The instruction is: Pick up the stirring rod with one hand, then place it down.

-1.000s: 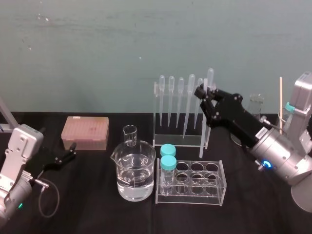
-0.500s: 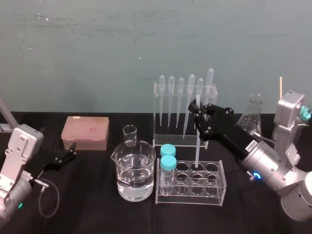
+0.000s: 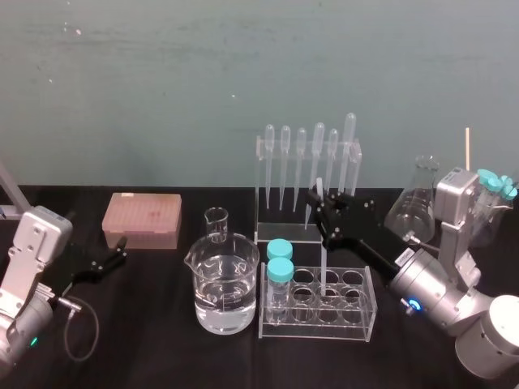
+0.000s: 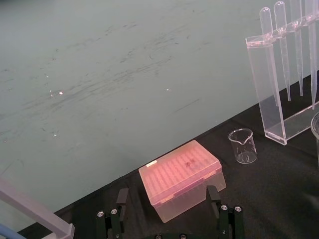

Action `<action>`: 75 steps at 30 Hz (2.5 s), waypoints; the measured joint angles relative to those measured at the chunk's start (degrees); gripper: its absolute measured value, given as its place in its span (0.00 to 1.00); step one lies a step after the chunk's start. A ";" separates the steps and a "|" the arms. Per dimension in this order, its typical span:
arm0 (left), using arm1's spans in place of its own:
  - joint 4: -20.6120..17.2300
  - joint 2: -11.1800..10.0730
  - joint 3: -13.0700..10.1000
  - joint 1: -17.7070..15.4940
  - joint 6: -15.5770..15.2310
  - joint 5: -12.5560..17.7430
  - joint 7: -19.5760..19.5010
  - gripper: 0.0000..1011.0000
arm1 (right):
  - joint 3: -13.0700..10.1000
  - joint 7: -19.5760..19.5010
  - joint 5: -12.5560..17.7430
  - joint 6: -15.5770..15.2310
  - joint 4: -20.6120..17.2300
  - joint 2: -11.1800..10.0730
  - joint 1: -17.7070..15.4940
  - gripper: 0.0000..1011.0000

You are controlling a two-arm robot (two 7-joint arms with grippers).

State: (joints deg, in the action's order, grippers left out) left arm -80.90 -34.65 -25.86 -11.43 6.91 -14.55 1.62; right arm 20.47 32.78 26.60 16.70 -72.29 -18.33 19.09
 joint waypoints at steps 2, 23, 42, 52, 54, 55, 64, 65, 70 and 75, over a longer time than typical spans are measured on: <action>0.00 0.00 0.00 0.00 0.00 0.00 0.00 0.99 | 0.07 -0.30 -0.23 -0.45 0.45 0.18 -0.13 0.07; 0.00 0.00 0.00 0.00 0.00 0.00 0.00 0.99 | 0.20 -1.05 -1.19 -1.12 1.31 0.54 -0.35 0.12; 0.00 0.00 0.00 0.00 0.00 0.00 0.00 0.99 | 0.14 -1.03 -1.05 -1.08 1.21 0.48 -0.35 0.69; 0.00 0.00 0.00 0.00 0.00 0.00 0.00 0.99 | -3.08 -10.53 -5.20 -0.68 -0.57 1.36 -2.42 0.97; 0.00 0.00 0.00 0.00 0.00 0.00 0.00 0.99 | -4.47 -16.03 -8.23 -1.50 -1.41 1.36 -3.69 0.99; 0.00 0.00 0.00 0.00 0.00 0.00 0.00 0.99 | -4.92 -17.82 -9.27 -1.92 -1.68 1.32 -4.21 0.99; 0.00 0.00 0.00 0.00 0.00 0.00 0.00 0.99 | -8.47 -29.01 -15.07 -8.71 -2.91 1.54 -8.87 0.99; 0.00 0.00 0.00 0.00 0.00 0.00 0.00 0.99 | -8.69 -29.28 -15.24 -9.42 -2.91 1.76 -9.23 0.99; 0.00 0.00 0.00 0.00 0.00 0.00 0.00 0.99 | -8.79 -29.44 -15.34 -9.74 -2.88 1.83 -9.38 0.99; 0.00 0.00 0.00 0.00 0.00 0.00 0.00 0.99 | -8.74 -29.43 -15.34 -9.60 -2.87 1.78 -9.27 0.99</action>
State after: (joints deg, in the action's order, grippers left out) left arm -80.90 -34.65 -25.86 -11.43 6.91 -14.55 1.62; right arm 11.74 3.35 11.26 7.10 -75.16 -16.55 9.82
